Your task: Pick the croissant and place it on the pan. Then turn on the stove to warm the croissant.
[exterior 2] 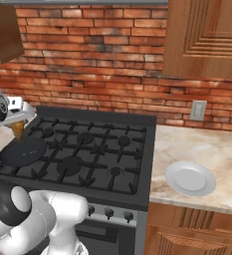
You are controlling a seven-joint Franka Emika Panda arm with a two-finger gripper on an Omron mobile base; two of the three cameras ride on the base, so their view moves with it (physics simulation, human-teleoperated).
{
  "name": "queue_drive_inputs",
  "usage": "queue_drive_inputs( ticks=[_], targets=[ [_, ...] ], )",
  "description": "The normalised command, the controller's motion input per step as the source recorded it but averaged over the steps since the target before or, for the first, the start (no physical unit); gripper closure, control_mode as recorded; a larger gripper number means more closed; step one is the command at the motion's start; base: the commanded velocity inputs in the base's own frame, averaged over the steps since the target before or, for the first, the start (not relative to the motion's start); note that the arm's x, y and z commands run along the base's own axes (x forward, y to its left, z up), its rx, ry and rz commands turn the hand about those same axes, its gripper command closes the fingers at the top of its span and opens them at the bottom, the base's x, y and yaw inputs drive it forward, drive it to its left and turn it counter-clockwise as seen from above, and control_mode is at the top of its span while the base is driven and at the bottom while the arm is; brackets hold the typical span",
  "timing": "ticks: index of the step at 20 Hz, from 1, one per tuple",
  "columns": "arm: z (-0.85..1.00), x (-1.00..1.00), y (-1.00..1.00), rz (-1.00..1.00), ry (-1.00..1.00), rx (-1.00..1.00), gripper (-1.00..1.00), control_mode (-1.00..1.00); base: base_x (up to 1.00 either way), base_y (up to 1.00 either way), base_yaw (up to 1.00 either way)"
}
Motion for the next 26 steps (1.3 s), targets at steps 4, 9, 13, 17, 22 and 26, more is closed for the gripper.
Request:
queue_drive_inputs(
  ticks=[4, 9, 13, 17, 22, 26],
  targets=[
    [-0.03, 0.02, 0.70, 0.09, 0.00, 0.09, 1.00, -1.00, 0.00, 0.00, 0.00],
    [-0.07, 0.04, 0.37, 0.08, 0.00, 0.08, 1.00, -1.00, 0.00, 0.00, 0.00],
    [-0.04, 0.00, 0.01, 0.00, 0.00, 0.00, 1.00, -1.00, 0.00, 0.00, 0.00],
    [-0.52, 0.00, 0.00, 0.02, 0.01, 0.00, 1.00, -1.00, 0.00, 0.00, 0.00],
    [-0.78, 0.06, 0.00, 0.02, 0.08, 0.00, 1.00, -1.00, 0.00, 0.00, 0.00],
    [-0.59, 0.28, 0.00, 0.01, 0.07, 0.00, 1.00, -1.00, 0.00, 0.00, 0.00]
  ],
)
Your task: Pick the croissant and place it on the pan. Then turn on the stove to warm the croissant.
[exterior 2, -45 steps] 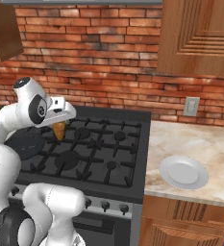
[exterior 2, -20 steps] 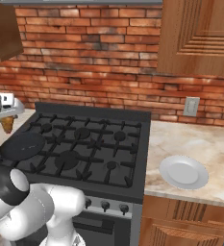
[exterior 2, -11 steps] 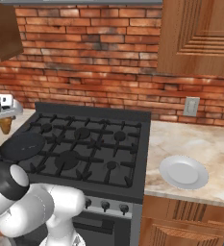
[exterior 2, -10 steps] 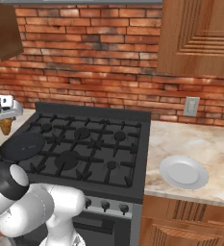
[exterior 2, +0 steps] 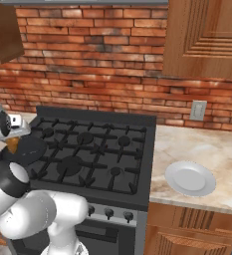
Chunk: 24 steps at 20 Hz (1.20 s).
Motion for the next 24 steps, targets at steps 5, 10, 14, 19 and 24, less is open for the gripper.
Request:
queue_drive_inputs(
  ticks=[5, 10, 14, 19, 24],
  targets=[
    [-0.21, 0.18, 0.00, 0.01, 0.02, 0.00, 1.00, -1.00, 0.00, 0.00, 0.00],
    [-0.10, 0.05, 0.00, 0.00, 0.00, 0.00, 1.00, -1.00, 0.00, 0.00, 0.00],
    [-0.31, 0.25, 0.06, 0.00, 0.05, 0.00, 1.00, -1.00, 0.00, 0.00, 0.00],
    [-0.17, 0.30, 0.10, 0.00, 0.03, 0.00, 1.00, -1.00, 0.00, 0.00, 0.00],
    [-0.05, 0.19, 0.22, 0.00, 0.01, 0.00, 1.00, -1.00, 0.00, 0.00, 0.00]
  ],
)
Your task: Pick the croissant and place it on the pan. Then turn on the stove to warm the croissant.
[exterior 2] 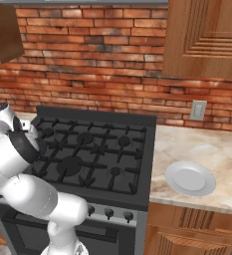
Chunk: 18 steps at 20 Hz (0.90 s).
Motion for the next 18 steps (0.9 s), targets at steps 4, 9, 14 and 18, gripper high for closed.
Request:
queue_drive_inputs(
  ticks=[4, 9, 14, 18],
  targets=[
    [-0.07, 0.09, 0.29, 0.00, 0.01, 0.00, 1.00, -1.00, 0.00, 0.00, 0.00],
    [-0.06, 0.02, 0.20, 0.00, 0.01, 0.00, 1.00, -1.00, 0.00, 0.00, 0.00],
    [-0.04, 0.08, 0.05, 0.00, 0.00, 0.00, 1.00, -1.00, 0.00, 0.00, 0.00],
    [-0.03, 0.10, 0.00, 0.00, 0.00, 0.00, 1.00, -1.00, 0.00, 0.00, 0.00]
  ],
)
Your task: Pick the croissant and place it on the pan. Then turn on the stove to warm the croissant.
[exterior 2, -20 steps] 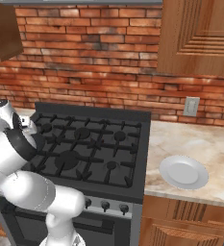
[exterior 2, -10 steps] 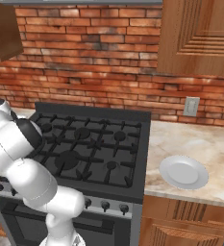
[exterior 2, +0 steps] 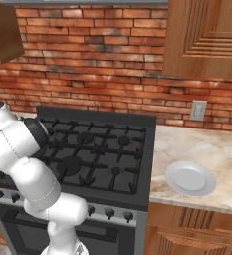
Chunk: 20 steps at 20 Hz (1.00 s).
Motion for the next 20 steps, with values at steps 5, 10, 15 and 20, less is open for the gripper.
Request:
queue_drive_inputs(
  ticks=[5, 10, 15, 20],
  targets=[
    [-0.06, 0.03, 0.00, 0.00, 0.00, 0.00, -1.00, -1.00, 0.00, 0.00, 0.00],
    [-0.01, 0.00, 0.00, 0.00, 0.00, 0.00, -1.00, -1.00, 0.00, 0.00, 0.00],
    [0.00, 0.00, -0.04, 0.00, 0.00, 0.00, -1.00, -1.00, 0.00, 0.00, 0.00],
    [0.07, -0.09, -0.02, 0.00, -0.03, 0.00, -1.00, -1.00, 0.00, 0.00, 0.00]
  ],
)
